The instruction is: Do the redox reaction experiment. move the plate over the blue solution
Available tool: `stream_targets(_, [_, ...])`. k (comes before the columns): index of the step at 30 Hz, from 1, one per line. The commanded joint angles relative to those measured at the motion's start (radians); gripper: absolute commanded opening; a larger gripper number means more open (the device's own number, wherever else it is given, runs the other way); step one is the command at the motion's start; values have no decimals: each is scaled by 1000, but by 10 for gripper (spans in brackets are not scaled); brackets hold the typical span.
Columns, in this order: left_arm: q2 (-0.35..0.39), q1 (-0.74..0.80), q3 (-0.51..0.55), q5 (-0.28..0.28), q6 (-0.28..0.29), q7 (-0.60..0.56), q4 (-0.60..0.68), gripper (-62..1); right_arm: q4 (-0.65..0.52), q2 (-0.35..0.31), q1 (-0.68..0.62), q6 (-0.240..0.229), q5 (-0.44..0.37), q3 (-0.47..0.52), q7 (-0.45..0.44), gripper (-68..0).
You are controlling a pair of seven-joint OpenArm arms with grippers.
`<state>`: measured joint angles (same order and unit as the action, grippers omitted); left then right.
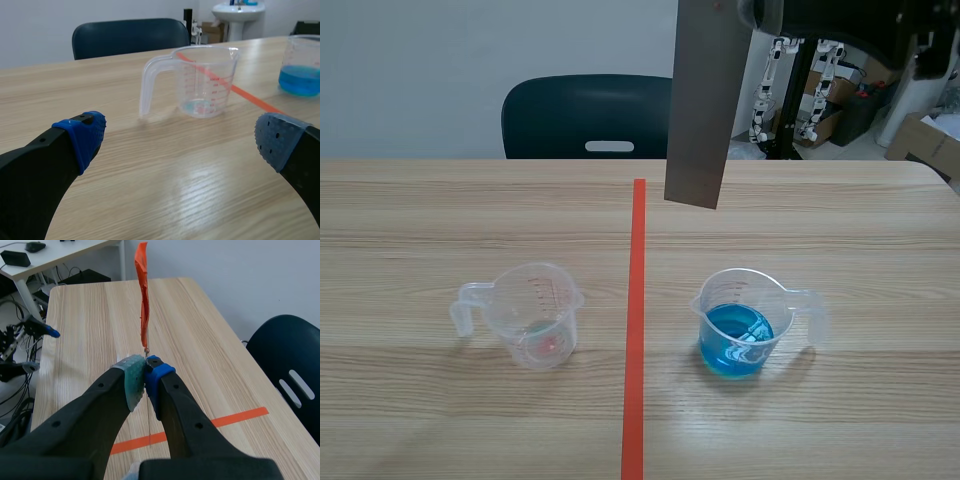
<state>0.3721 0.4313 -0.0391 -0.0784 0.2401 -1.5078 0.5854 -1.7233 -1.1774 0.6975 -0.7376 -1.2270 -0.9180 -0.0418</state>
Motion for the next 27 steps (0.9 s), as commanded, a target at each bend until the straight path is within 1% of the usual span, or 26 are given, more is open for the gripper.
stream_targets(1, [43, 19, 6, 6, 16, -46, 18, 14, -6, -5, 13, -8, -14, 12, -14, -669])
stream_targets(5, [134, 71, -4, 6, 18, -46, 51, 14, -6, -5, 13, -8, 12, 12, -44, -669])
stream_targets(8, [231, 122, -34, 6, 26, -46, 102, 14, -6, 2, 14, -8, 42, 12, -79, -669])
stream_targets(11, [337, 185, -66, 15, 55, -46, 187, 14, -5, 44, 14, -8, 68, 12, -86, -669])
stream_targets(13, [407, 229, -81, 39, 67, -46, 255, 14, -5, 90, 14, -8, 88, 12, -60, -669])
stream_targets(15, [476, 270, -92, 103, 67, -46, 322, 14, -5, 144, 14, -8, 88, 12, -11, -669])
stream_targets(18, [583, 324, -95, 237, 66, -46, 414, 14, -5, 231, 14, 43, 95, 12, 55, -669])
stream_targets(20, [654, 353, -95, 327, 66, -46, 466, 14, -2, 288, 14, 50, 98, 12, 97, -669])
stream_targets(21, [688, 364, -95, 358, 66, -46, 488, 14, -1, 313, 14, 53, 98, 12, 116, -669])
stream_targets(22, [722, 372, -95, 385, 67, -46, 510, 14, -1, 340, 14, 65, 98, 12, 140, -669])
stream_targets(24, [784, 372, -95, 409, 68, -46, 546, 14, -1, 381, 14, 93, 99, 12, 176, -669])
stream_targets(26, [840, 372, -95, 439, 69, -12, 581, 14, -1, 408, 14, 95, 98, 12, 194, -669])
stream_targets(27, [867, 372, -95, 463, 69, 13, 600, 14, -1, 415, 14, 94, 98, 12, 196, -669])
